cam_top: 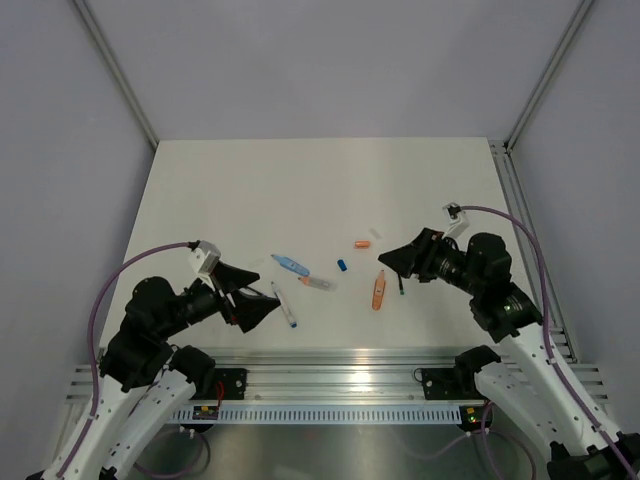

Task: Insert the pens into the pen caps

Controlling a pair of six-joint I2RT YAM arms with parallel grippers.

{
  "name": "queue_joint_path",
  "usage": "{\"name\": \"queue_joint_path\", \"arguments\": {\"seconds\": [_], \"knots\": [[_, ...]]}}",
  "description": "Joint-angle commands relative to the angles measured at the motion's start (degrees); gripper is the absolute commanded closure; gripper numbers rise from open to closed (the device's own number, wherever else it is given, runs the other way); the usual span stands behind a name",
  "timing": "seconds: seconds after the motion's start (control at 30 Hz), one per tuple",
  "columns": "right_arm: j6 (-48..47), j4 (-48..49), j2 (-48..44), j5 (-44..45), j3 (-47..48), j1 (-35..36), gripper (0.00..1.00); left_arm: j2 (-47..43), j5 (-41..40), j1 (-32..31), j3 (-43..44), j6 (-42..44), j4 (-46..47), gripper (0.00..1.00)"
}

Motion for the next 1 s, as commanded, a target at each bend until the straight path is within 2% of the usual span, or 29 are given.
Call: {"name": "queue_joint_path", "arguments": {"seconds": [0.0, 0.4, 0.7, 0.97], "knots": [[-4.1, -6.8, 0.4, 12.6, 4.3, 5.6, 0.34, -0.8, 0.7, 0.4, 0.1, 0.3, 1.7, 0.01], [3.4, -18.0, 3.6, 39.1, 1.5, 27.3, 0.34, -1.0, -0.3, 1.0, -0.1, -0.4, 1.5, 0.01], [14.4, -28.2, 19.2, 59.3, 9.3, 42.7, 0.34, -1.1, -6.5, 1.4, 0.0, -1.9, 0.2, 0.01], [17.4, -24.9, 28.6, 61.7, 8.2, 43.6, 0.37, 0.0, -5.9, 1.5, 0.1, -1.8, -0.3, 0.01]]}}
